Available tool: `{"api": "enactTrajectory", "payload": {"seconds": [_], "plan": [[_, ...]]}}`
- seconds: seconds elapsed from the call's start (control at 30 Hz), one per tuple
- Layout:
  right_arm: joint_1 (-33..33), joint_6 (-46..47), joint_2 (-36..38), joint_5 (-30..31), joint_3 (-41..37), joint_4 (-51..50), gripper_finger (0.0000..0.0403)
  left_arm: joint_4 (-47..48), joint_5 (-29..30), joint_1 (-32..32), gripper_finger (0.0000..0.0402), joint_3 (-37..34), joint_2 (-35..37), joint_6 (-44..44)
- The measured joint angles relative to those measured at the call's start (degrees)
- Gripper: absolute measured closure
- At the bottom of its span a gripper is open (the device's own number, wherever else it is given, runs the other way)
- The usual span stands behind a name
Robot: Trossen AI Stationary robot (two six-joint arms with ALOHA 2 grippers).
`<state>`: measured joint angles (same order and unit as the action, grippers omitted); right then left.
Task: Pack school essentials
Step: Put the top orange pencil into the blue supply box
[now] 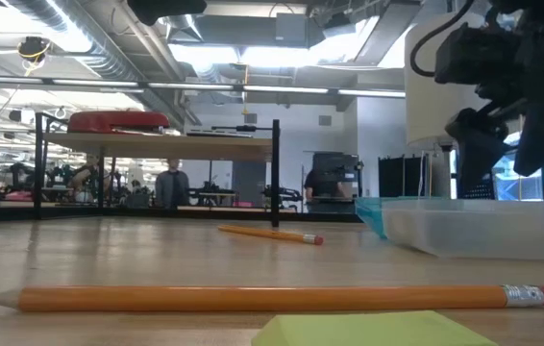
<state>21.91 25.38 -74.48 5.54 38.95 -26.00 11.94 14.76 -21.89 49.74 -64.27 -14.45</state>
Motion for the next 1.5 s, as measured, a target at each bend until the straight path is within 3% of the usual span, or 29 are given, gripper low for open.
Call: {"api": "enactTrajectory", "payload": {"seconds": [0.33, 0.47, 0.63, 0.9, 1.3, 1.5], "plan": [[-1.39, 2.82, 0.0, 1.09, 7.58, -9.66, 0.0005, 0.0, 0.0, 0.0, 0.0003, 0.0, 0.0, -0.01], [-2.54, 3.53, 0.0, 6.08, 11.62, -11.45, 0.0005, 0.0, 0.0, 0.0, 0.0003, 0.0, 0.0, 0.0], [-4.06, 11.13, 0.0, 11.29, 13.8, -10.85, 0.0005, -0.02, 0.0, 0.0, 0.0003, 0.0, 0.0, 0.01], [-7.99, 11.66, -1.95, 9.53, 13.91, 0.29, 0.0005, 0.0, 0.0, 0.01, 0.0003, 0.0, 0.0, 0.01], [-14.89, 8.73, -12.78, 1.89, 13.91, 16.2, 0.0005, 0.0, -0.01, 0.01, 0.0003, 0.0, 0.0, 0.01], [-15.94, 4.61, -22.02, 1.85, 21.78, 13.47, 0.0005, 0.02, -0.02, 0.01, 0.0003, 0.0, 0.0, 0.0]]}}
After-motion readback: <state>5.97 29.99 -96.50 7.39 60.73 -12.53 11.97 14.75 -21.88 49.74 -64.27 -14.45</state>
